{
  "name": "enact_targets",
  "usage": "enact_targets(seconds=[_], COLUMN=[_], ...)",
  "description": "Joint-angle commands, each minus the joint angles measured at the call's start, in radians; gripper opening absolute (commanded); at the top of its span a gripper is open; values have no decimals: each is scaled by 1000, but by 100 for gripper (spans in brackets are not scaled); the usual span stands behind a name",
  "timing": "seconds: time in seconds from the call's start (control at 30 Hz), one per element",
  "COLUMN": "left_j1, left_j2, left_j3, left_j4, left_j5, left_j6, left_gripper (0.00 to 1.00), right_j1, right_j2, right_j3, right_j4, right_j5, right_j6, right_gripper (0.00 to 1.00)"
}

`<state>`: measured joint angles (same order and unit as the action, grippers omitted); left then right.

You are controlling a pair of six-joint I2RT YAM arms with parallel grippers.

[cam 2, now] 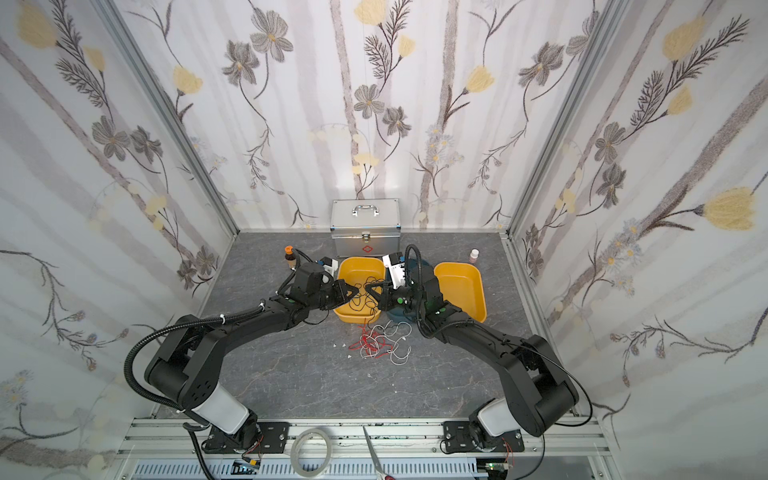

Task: Untangle the cables

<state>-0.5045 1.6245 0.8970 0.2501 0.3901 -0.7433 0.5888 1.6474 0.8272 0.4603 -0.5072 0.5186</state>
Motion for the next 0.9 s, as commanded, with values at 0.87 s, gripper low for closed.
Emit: enact_targets(seconds=[0.87], left_j1=[-95], left_j2=[-74], left_j3=[-142], left_j4=[164], left_j5=[120], left_j6=[246], left_gripper=[59], right_j1=[-4], right_j2=[63], right_j3=[63], right_j4=[160], right_j5=[-130], right_j6=[202], right_gripper=[0])
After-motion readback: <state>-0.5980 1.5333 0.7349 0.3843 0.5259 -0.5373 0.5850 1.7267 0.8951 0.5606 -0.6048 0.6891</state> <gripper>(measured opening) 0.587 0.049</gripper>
